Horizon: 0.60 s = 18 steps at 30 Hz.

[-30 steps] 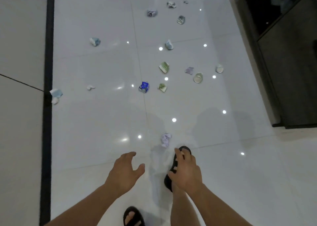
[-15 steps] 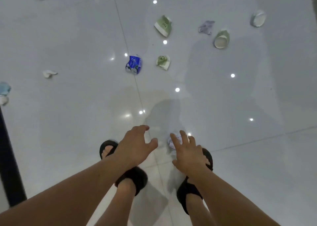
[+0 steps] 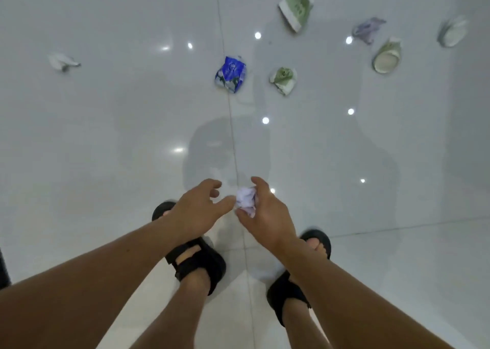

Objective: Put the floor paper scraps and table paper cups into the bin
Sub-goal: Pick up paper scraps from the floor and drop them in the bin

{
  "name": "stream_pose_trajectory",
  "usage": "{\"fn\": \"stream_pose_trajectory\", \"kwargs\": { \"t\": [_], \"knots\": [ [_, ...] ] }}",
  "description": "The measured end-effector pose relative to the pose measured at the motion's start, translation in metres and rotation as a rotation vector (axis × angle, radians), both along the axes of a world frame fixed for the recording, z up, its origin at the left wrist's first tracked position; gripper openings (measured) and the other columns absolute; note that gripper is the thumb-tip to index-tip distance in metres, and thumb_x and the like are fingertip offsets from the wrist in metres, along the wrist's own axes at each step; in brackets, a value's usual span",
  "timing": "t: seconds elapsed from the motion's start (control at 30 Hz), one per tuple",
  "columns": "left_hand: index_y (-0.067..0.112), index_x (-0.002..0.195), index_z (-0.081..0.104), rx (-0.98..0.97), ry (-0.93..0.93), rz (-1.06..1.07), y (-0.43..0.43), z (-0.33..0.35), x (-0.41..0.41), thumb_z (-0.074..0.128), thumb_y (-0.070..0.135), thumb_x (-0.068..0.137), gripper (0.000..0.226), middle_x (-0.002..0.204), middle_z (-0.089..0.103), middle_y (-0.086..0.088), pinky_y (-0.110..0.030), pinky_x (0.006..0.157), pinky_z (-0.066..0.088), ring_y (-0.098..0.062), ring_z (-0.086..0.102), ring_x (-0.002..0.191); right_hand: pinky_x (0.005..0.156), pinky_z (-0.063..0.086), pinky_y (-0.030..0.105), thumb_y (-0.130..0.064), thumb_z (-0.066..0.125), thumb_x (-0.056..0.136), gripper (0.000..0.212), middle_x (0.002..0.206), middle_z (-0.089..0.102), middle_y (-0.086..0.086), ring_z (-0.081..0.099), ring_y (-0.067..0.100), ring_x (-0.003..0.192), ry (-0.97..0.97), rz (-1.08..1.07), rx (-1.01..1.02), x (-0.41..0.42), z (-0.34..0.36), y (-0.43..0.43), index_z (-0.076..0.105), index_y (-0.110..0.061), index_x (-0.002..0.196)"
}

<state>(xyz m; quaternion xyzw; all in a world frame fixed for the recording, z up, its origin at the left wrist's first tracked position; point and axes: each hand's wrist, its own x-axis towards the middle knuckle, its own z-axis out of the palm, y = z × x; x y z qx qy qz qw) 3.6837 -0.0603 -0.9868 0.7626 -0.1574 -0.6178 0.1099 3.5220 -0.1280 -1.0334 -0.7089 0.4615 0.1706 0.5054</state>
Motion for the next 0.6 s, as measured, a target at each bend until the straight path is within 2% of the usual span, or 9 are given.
{"fn": "stream_pose_trajectory", "kwargs": {
  "t": [0.1, 0.17, 0.23, 0.33, 0.4, 0.47, 0.53, 0.6],
  "knots": [
    [0.034, 0.120, 0.056, -0.132, 0.087, 0.103, -0.018, 0.037, 0.017, 0.055, 0.041, 0.091, 0.029, 0.106, 0.064, 0.021, -0.019, 0.079, 0.042, 0.004, 0.058, 0.094, 0.084, 0.039, 0.013, -0.035, 0.074, 0.083, 0.072, 0.123, 0.064, -0.003, 0.062, 0.012, 0.104, -0.160, 0.099, -0.084, 0.049, 0.051, -0.020, 0.040, -0.016, 0.143],
    [0.042, 0.101, 0.060, -0.212, 0.094, 0.214, -0.027, 0.066, 0.037, 0.056, 0.033, 0.093, 0.012, 0.085, 0.067, 0.024, -0.013, 0.067, 0.046, 0.009, 0.061, 0.076, 0.086, 0.041, 0.016, -0.030, 0.078, 0.080, 0.072, 0.125, 0.064, 0.000, 0.062, 0.014, 0.106, -0.217, 0.192, -0.129, 0.079, 0.085, -0.039, 0.044, -0.013, 0.141],
    [0.038, 0.098, 0.061, -0.231, 0.085, 0.313, -0.035, 0.092, 0.059, 0.057, 0.035, 0.092, 0.008, 0.086, 0.069, 0.013, -0.017, 0.066, 0.052, 0.000, 0.065, 0.076, 0.090, 0.041, 0.018, -0.029, 0.079, 0.080, 0.074, 0.130, 0.061, 0.003, 0.062, 0.018, 0.111, -0.247, 0.280, -0.141, 0.106, 0.114, -0.058, 0.044, -0.011, 0.142],
    [0.027, 0.102, 0.061, -0.238, 0.036, 0.429, -0.040, 0.112, 0.083, 0.061, 0.031, 0.089, 0.014, 0.092, 0.069, 0.003, -0.032, 0.078, 0.056, -0.013, 0.067, 0.084, 0.093, 0.041, 0.020, -0.027, 0.080, 0.079, 0.075, 0.133, 0.060, 0.008, 0.062, 0.022, 0.113, -0.303, 0.405, -0.158, 0.140, 0.136, -0.074, 0.045, -0.006, 0.142],
    [0.027, 0.107, 0.058, -0.240, -0.009, 0.511, -0.043, 0.113, 0.096, 0.064, 0.026, 0.087, 0.021, 0.097, 0.067, 0.006, -0.028, 0.077, 0.053, -0.010, 0.065, 0.089, 0.091, 0.042, 0.018, -0.028, 0.080, 0.078, 0.078, 0.132, 0.061, 0.009, 0.064, 0.021, 0.110, -0.345, 0.470, -0.159, 0.159, 0.136, -0.079, 0.044, -0.005, 0.142],
    [0.031, 0.109, 0.054, -0.211, -0.032, 0.546, -0.042, 0.105, 0.107, 0.065, 0.026, 0.086, 0.026, 0.098, 0.066, 0.009, -0.022, 0.070, 0.050, -0.007, 0.064, 0.087, 0.091, 0.038, 0.014, -0.038, 0.077, 0.080, 0.085, 0.138, 0.057, 0.004, 0.060, 0.017, 0.113, -0.324, 0.564, -0.114, 0.174, 0.126, -0.086, 0.034, -0.012, 0.149],
    [0.032, 0.104, 0.056, -0.171, -0.032, 0.566, -0.038, 0.086, 0.116, 0.064, 0.026, 0.086, 0.021, 0.094, 0.066, 0.007, -0.028, 0.069, 0.053, -0.010, 0.064, 0.080, 0.098, 0.040, 0.022, -0.049, 0.071, 0.082, 0.091, 0.149, 0.046, 0.001, 0.052, 0.016, 0.125, -0.272, 0.658, -0.107, 0.184, 0.101, -0.103, 0.023, -0.019, 0.154],
    [0.032, 0.102, 0.059, -0.122, -0.067, 0.570, -0.031, 0.063, 0.123, 0.065, 0.026, 0.086, 0.018, 0.092, 0.065, 0.005, -0.034, 0.073, 0.052, -0.014, 0.062, 0.079, 0.104, 0.039, 0.033, -0.054, 0.063, 0.086, 0.090, 0.158, 0.028, 0.000, 0.039, 0.020, 0.136, -0.154, 0.766, -0.191, 0.190, 0.067, -0.130, 0.014, -0.023, 0.155]
  ]
}}
